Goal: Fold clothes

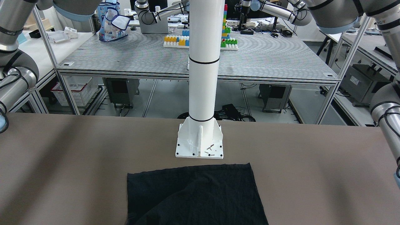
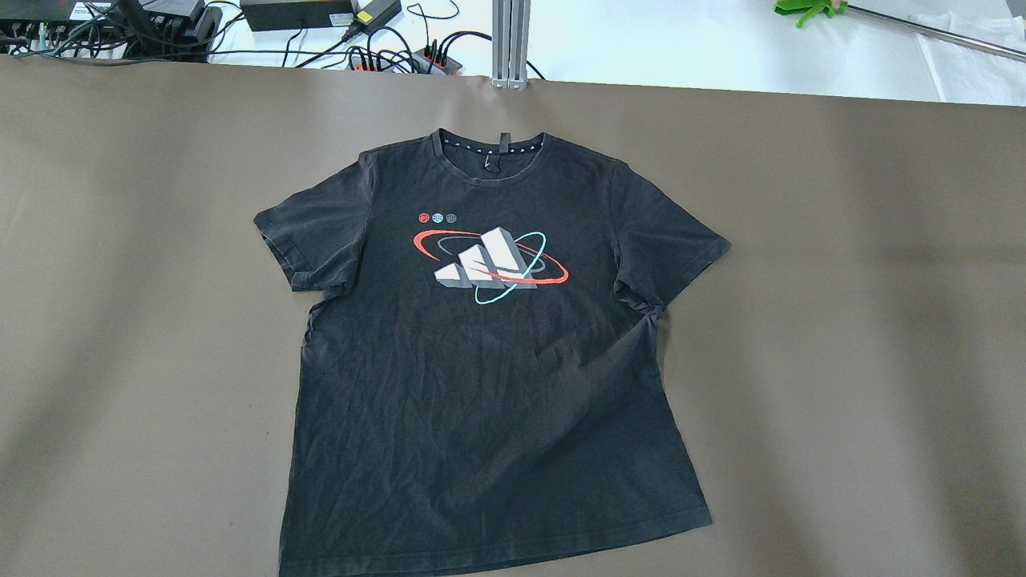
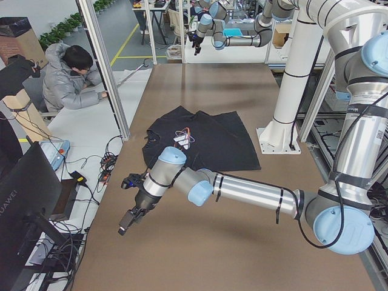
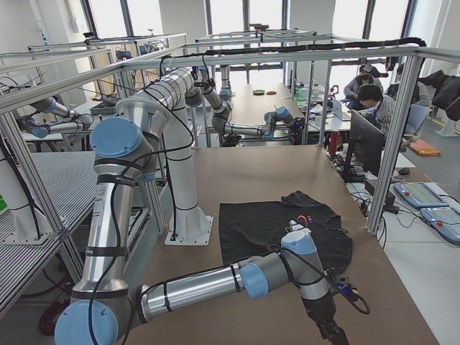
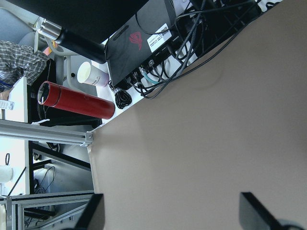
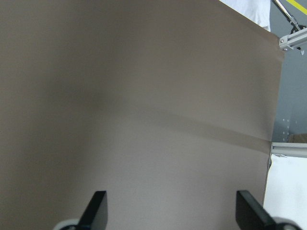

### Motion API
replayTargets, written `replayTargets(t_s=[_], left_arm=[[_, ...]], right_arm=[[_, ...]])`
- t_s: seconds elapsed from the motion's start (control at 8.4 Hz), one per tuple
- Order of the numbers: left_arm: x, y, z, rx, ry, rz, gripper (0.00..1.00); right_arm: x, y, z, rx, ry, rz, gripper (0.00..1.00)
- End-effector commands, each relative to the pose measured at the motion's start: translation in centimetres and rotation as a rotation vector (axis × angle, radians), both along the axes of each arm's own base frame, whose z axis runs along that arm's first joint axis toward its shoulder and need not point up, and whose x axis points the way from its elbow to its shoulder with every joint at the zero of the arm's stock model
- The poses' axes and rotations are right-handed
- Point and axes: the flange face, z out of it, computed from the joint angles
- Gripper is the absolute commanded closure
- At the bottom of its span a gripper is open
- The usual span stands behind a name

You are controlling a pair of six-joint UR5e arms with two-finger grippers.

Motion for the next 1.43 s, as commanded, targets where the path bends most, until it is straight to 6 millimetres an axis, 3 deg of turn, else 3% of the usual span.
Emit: replayTargets(t_s=[0.0, 0.12, 0.6, 0.95, 1.19, 1.31], left_arm=[[0.4, 0.3, 1.4, -0.02, -0.005, 0.008, 0.0], [0.7, 1.0, 2.0, -0.034, 0.024, 0.032, 0.0], [0.9, 1.3, 3.5, -0.052, 0.044, 0.05, 0.0], [1.2, 1.4, 3.0, -0.03, 0.057, 0.043, 0.0], [4.6, 0.7, 1.5, -0.016, 0.112, 0.021, 0.0], [7.3, -0.2, -0.3, 0.008, 0.163, 0.008, 0.0]], right_arm=[[0.0, 0.4, 0.1, 0.007, -0.004, -0.01, 0.06], [0.1, 0.8, -0.9, 0.028, -0.003, -0.014, 0.06], [0.0, 0.5, -1.8, 0.039, -0.012, -0.024, 0.06], [-0.3, 0.9, -0.8, 0.019, -0.032, -0.036, 0.06], [-0.4, 0.3, 0.8, -0.009, -0.018, -0.035, 0.06], [-0.7, 0.0, 1.8, -0.025, -0.02, -0.039, 0.06]])
